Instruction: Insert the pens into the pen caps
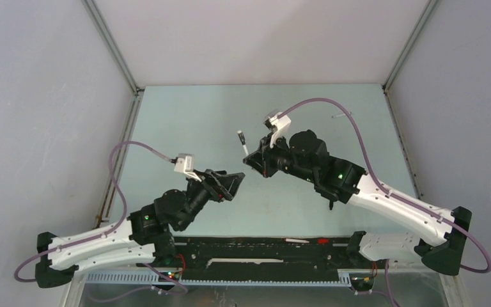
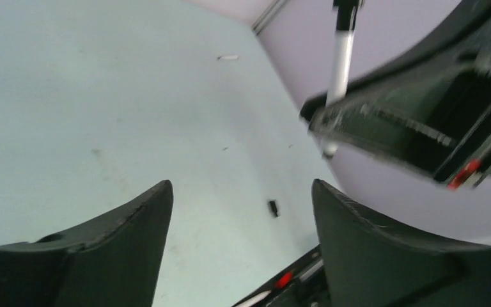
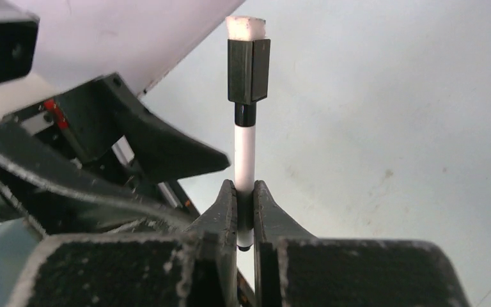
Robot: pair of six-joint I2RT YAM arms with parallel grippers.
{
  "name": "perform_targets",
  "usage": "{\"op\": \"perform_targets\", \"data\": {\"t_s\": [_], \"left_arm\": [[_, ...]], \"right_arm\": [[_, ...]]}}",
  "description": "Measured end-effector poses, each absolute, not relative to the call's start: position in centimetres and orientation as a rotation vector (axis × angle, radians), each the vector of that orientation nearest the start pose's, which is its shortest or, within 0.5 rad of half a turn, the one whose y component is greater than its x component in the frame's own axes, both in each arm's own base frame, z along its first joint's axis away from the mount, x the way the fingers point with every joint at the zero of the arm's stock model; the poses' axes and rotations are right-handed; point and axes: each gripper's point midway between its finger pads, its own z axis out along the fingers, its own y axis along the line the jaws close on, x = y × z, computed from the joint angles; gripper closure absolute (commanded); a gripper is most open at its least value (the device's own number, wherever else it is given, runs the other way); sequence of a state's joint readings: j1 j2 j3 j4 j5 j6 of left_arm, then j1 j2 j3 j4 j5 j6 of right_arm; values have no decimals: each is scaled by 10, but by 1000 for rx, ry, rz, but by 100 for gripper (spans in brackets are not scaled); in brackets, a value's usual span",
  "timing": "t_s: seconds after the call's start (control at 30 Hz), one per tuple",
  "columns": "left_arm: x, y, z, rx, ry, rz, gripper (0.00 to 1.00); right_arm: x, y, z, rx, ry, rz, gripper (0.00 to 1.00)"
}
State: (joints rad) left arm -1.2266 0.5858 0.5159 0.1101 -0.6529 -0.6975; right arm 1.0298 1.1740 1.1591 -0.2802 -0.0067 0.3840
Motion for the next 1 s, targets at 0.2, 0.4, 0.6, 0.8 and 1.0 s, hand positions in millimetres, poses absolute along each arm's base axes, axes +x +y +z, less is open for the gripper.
{"op": "perform_targets", "data": {"t_s": [0.2,0.4,0.6,0.8,1.0], "left_arm": [[164,-199,287,-69,1726,-897,0],[157,-144,293,-83,1778,-754,0],[149,-91,259,-34,1875,-534,0],[143,-68,255,-23,1871,-515,0],[143,-66,247,-3,1862,-506,0]], "right_arm": [[216,335,297,-501,1862,918,100],[238,326,254,-413,1980,826,100],[253,333,215,-373,2089,780,100],[268,343,152,-351,2266,711,100],[293,373,110,-339,2420,655,100]]}}
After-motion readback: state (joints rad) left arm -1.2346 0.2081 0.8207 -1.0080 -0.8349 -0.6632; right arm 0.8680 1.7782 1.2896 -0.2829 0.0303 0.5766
